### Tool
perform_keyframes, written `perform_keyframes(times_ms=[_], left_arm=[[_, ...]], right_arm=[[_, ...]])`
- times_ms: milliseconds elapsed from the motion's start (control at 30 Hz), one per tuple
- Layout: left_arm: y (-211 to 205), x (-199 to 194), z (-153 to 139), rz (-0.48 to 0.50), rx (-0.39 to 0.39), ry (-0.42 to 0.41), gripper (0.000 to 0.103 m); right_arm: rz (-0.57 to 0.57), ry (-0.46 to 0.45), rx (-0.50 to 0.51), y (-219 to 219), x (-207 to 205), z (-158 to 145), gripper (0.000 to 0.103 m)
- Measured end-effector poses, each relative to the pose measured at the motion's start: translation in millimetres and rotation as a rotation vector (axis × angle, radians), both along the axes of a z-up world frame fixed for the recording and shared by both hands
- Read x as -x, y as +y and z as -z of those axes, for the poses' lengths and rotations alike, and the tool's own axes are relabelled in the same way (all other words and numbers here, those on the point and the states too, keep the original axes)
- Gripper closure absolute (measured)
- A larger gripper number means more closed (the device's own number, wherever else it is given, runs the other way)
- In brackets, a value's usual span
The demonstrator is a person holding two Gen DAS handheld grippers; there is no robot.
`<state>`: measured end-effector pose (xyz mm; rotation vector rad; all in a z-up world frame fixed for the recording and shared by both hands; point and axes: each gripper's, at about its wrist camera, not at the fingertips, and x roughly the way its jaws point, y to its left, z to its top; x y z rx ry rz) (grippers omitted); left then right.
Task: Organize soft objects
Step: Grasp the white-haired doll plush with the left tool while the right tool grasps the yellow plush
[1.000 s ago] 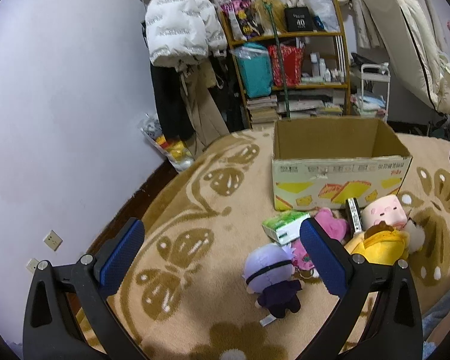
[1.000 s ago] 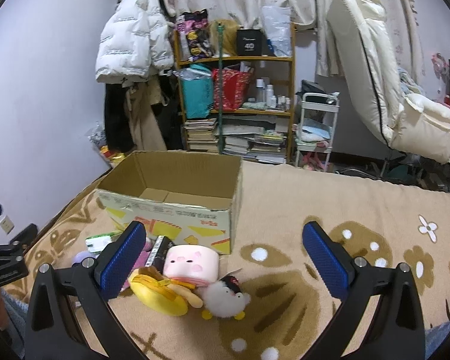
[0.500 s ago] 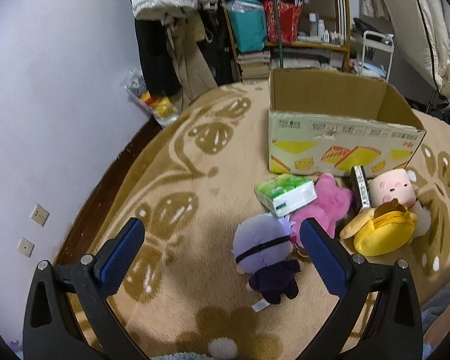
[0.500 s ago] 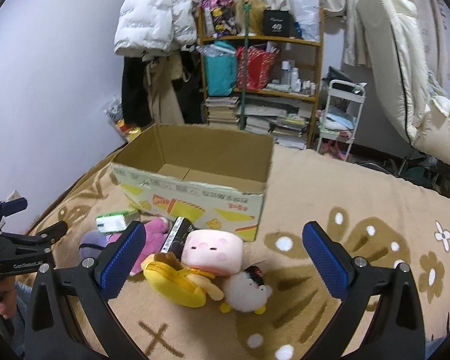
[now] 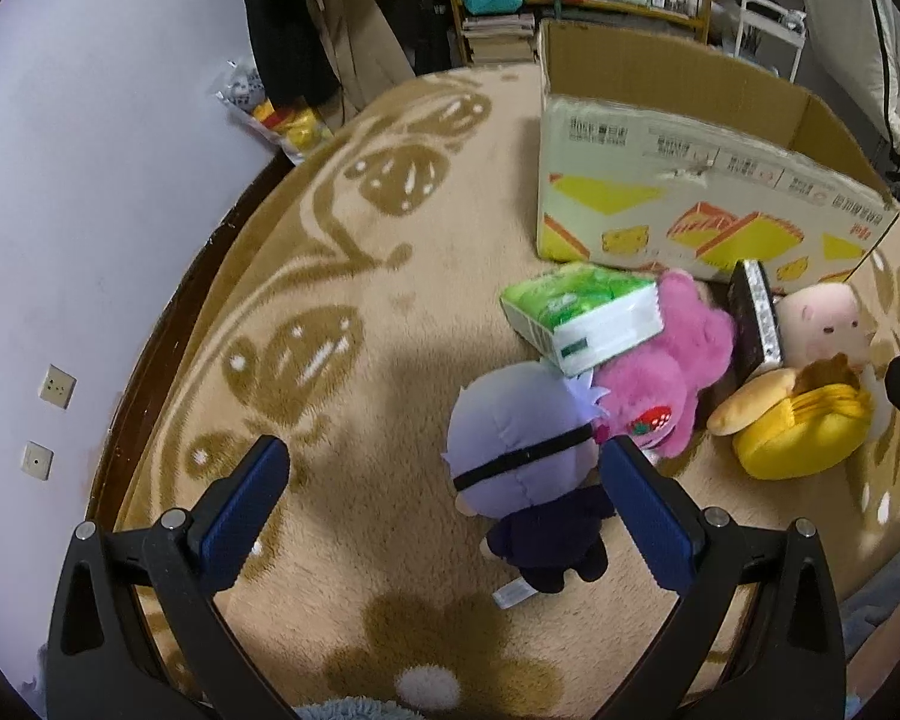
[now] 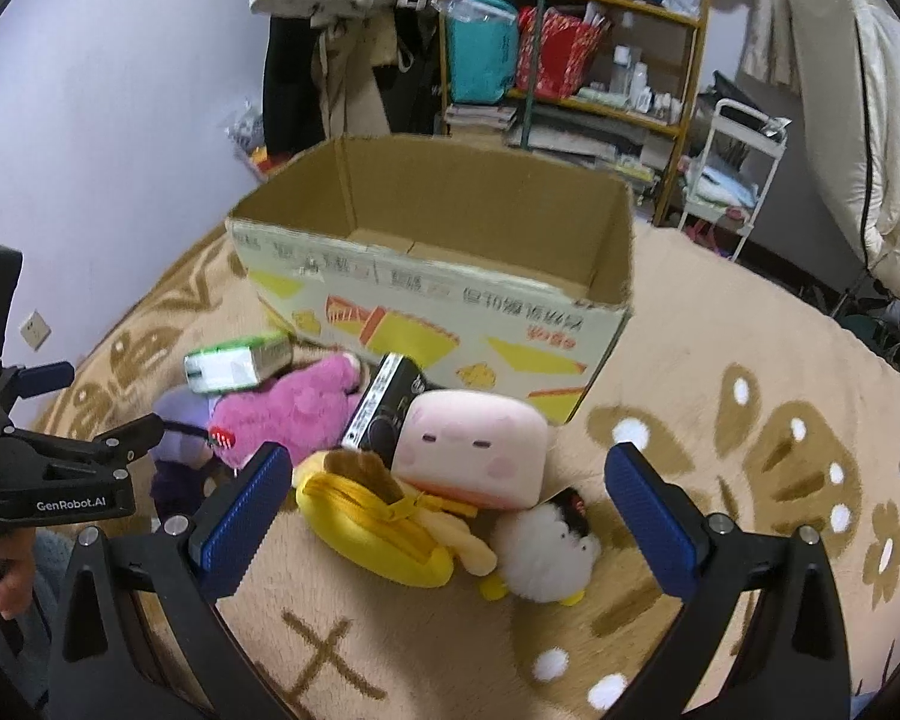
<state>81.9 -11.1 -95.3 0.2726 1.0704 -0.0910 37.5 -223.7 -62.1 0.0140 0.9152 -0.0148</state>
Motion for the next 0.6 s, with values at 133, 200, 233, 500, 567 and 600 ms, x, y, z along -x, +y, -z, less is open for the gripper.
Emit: perform_keyframes(times_ms=[133,200,233,500,567,600], left_arm=[[-4,-1,7,0.019,-0.014,0.027,0.001],[-6,-1,11,0.025,-0.019,0.043,0.001],[-6,-2,12,0.026,-0.021,0.049,0.001],[-8,-10,29,0.032,-0.027,0.12,0.001],[-9,-12,33,0.03,-0.029,0.136,0.001],[-9,-13,35,0.03,-0.03,0.143,0.001]], right_arm=[[-0.009,0.045,0.015,4,-6,9,0.0],[-0.017,0.074,0.015,6,-10,16,0.0],[-0.023,0.088,0.012,6,-12,19,0.0],[-0.07,0.16,-0.003,13,-18,36,0.0],[-0.085,0.169,-0.004,15,-18,38,0.0],[-0.092,0.173,-0.01,16,-18,39,0.0]])
